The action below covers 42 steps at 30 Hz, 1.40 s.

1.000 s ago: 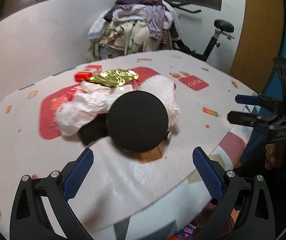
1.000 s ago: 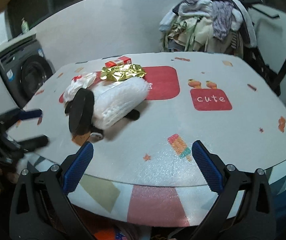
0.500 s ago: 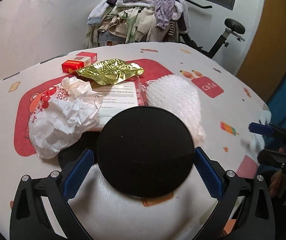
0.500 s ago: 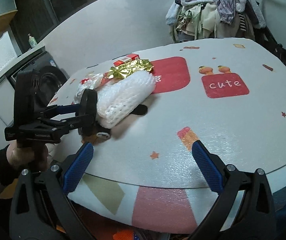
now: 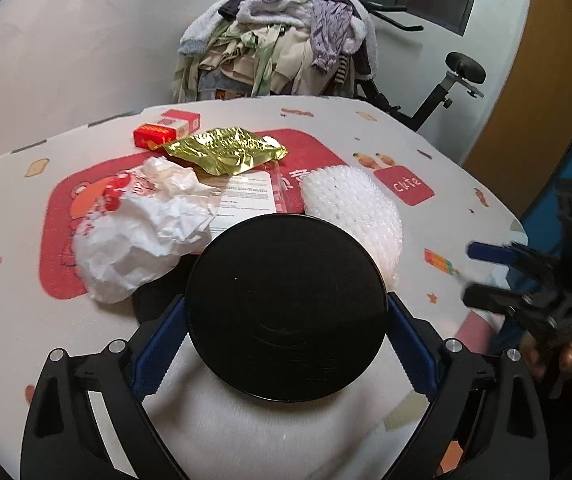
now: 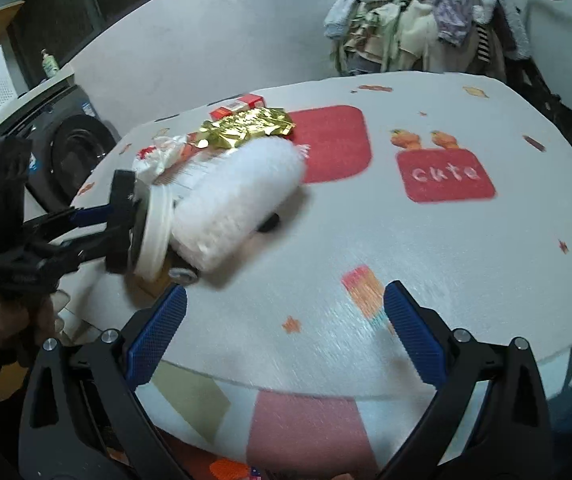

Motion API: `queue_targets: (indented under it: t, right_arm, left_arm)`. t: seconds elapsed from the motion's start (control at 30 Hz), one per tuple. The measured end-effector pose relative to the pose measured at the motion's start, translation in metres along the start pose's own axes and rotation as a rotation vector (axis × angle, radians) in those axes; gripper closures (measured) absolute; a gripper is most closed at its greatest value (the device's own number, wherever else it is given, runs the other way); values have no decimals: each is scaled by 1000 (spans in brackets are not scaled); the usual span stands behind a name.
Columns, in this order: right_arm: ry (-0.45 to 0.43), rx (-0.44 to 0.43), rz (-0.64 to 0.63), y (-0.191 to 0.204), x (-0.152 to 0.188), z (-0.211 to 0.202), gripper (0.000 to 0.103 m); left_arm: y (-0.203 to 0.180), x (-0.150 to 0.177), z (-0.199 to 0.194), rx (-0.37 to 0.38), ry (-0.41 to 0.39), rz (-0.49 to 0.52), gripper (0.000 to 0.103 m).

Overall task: Collect trash
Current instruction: 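Grasp the black round lid with the left gripper while the right gripper reaches the white foam net, then lift the white foam net with the right gripper while the left gripper holds the black lid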

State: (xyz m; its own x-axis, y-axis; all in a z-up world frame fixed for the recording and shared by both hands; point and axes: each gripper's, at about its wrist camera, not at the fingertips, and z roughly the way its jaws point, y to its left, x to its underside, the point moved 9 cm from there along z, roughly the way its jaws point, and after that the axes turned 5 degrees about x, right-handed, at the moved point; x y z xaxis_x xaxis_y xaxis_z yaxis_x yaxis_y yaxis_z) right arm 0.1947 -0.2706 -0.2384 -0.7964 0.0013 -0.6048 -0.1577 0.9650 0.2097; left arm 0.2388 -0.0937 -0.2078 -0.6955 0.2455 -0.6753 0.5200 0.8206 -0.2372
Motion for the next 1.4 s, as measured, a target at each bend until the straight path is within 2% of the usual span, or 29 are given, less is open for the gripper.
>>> queue_targets:
  t: [0.1,0.2,0.43,0.57,0.6,0.67,0.73,0.77,0.83,0.97,1.1,1.2,1.4]
  right_arm:
    - [13,-33,-6,9,-14,9,6]
    - [23,-105,28,19,-30,23,6]
    - [49,-167,165,27,-55,57,7]
    - [58,-155,223,26,-62,71,11]
    - [58,-160,243,25,-63,74,13]
    - [66,-187,276,25,-64,79,24]
    - [75,-182,283,23,-63,80,45]
    - [74,-182,282,22,-63,79,48]
    - [30,-161,270,17,-69,68,54]
    - [-46,-80,233,4,-84,45,56]
    - [-105,82,111,-5,-93,21,56]
    - [-133,171,38,-8,-96,9,56]
    - [-157,156,-32,2,-84,-18,56]
  left_arm:
    - [-1,4,-15,-12,-9,10,11]
    - [2,9,-27,-25,-17,10,11]
    - [18,24,-49,-42,-39,-50,11]
    - [27,32,-56,-45,-46,-77,11]
    - [28,33,-57,-44,-47,-83,11]
    - [30,36,-59,-41,-48,-91,11]
    - [31,39,-60,-41,-49,-95,11]
    - [31,40,-60,-41,-50,-96,11]
    - [30,42,-62,-40,-54,-96,11]
    - [26,43,-67,-33,-60,-92,11]
    - [22,44,-72,-28,-66,-83,11]
    - [17,45,-78,-29,-70,-74,11]
    - [8,51,-93,-32,-78,-63,11]
